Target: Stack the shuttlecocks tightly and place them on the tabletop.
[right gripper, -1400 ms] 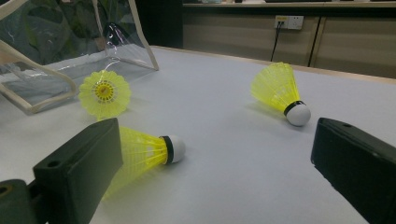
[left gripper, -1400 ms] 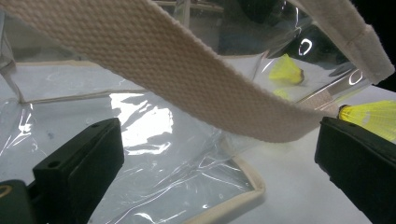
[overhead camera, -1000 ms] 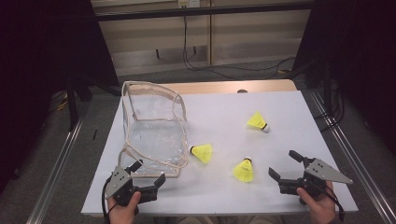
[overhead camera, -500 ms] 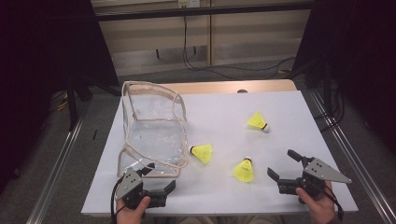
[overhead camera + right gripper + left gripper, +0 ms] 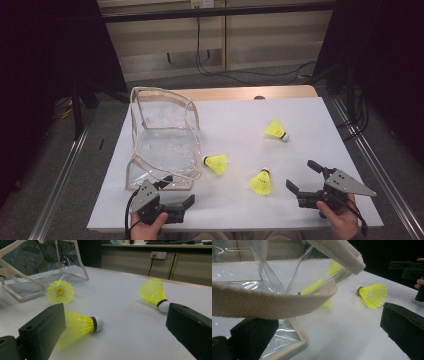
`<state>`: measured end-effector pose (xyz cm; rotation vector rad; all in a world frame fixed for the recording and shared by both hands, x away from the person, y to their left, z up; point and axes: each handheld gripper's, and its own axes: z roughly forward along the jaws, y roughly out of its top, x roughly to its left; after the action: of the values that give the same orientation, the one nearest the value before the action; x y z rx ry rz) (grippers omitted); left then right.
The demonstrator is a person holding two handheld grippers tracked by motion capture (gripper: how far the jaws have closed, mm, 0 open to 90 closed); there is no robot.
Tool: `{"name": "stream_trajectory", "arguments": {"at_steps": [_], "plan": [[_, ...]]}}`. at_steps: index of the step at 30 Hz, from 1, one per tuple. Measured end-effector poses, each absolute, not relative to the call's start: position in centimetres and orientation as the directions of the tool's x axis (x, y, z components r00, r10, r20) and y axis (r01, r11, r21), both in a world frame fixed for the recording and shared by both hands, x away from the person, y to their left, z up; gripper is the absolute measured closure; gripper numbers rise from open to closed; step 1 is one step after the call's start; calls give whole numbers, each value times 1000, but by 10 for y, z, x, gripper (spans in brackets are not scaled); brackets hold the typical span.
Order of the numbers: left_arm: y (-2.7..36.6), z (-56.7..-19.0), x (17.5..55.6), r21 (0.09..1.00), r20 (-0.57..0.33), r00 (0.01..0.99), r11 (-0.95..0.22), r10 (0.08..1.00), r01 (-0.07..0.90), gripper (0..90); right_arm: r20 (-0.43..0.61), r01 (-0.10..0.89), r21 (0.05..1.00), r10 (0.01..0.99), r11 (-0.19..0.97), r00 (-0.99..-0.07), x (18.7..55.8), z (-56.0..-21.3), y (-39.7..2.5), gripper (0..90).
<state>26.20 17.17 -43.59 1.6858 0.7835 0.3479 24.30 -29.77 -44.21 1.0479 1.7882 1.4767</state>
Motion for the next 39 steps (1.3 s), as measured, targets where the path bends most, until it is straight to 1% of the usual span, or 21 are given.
{"name": "stream_trajectory", "arguments": {"at_steps": [6, 21, 36, 39], "plan": [[168, -436, 261, 947, -190, 739, -78, 646, 311, 13, 43, 202, 976, 852, 75, -522, 243, -442, -297, 23], [161, -436, 256, 941, -195, 756, -97, 624, 323, 14, 39, 198, 977, 850, 78, -526, 243, -442, -297, 23], [153, -436, 252, 935, -232, 763, -79, 603, 347, 13, 38, 198, 977, 849, 79, -527, 243, -442, -298, 23], [153, -437, 252, 934, -226, 765, -91, 603, 347, 14, 47, 202, 977, 849, 72, -527, 243, -442, -298, 23]]}}
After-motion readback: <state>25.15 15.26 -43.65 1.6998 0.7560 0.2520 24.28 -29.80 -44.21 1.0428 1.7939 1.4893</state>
